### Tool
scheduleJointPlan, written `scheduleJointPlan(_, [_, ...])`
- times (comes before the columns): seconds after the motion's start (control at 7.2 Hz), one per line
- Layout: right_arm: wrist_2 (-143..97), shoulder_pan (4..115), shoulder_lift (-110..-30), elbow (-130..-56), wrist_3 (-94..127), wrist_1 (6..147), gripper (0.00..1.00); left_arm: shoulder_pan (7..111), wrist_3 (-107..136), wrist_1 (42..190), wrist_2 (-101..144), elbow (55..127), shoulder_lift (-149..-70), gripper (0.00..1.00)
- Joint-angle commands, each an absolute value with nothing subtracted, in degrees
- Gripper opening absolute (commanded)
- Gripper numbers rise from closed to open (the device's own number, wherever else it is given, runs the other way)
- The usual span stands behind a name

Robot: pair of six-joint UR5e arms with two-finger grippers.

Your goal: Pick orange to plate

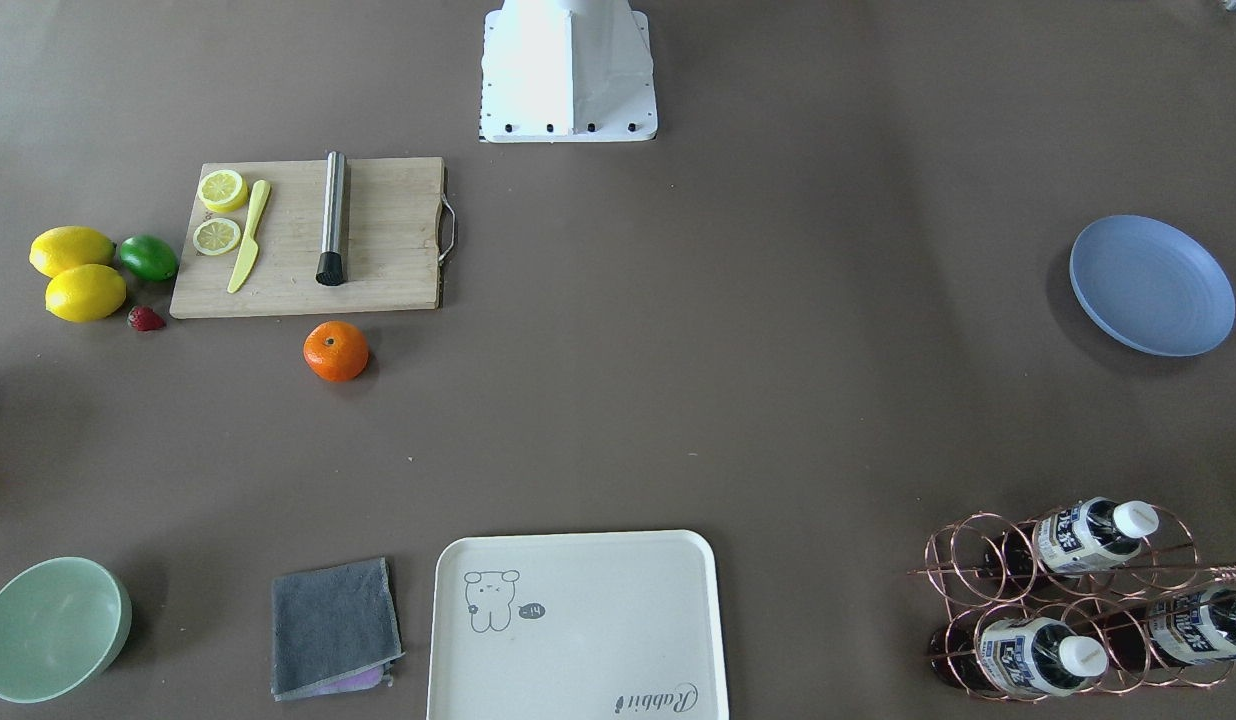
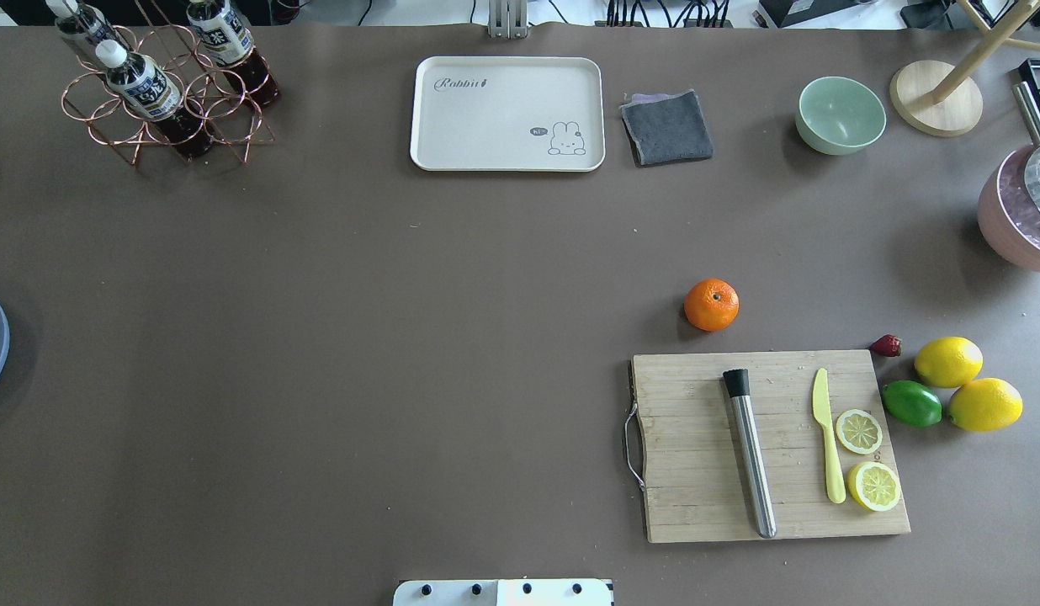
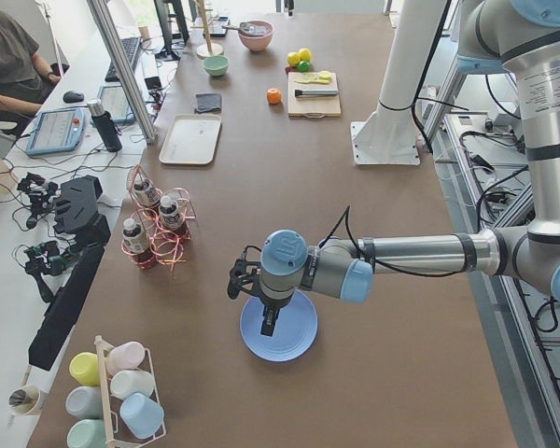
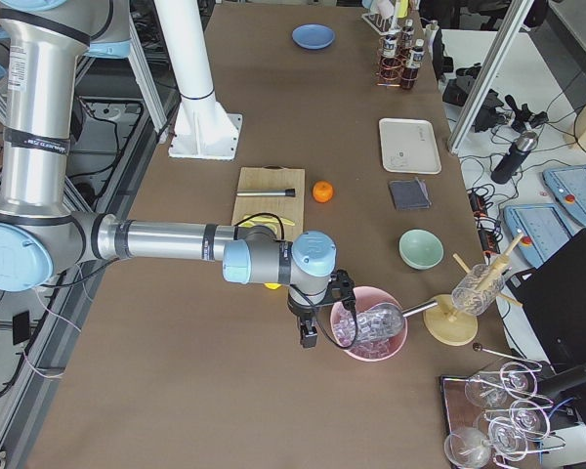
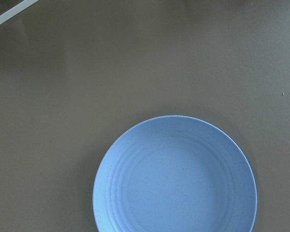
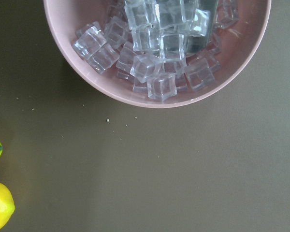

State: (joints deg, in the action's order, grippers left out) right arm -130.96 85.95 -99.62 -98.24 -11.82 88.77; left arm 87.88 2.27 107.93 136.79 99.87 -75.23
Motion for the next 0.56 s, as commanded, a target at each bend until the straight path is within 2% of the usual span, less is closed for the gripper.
scheduleJointPlan(0.0, [-131.04, 85.96, -99.75, -98.26, -11.78, 88.68, 1.0, 88.42, 2.37, 108.02, 136.85, 99.93, -74.28, 0.97])
scheduleJointPlan(0.42, [-131.48, 85.96, -99.76, -98.26, -11.87, 88.68, 1.0, 88.33, 2.29, 108.1, 136.76, 100.11, -74.18, 0.97])
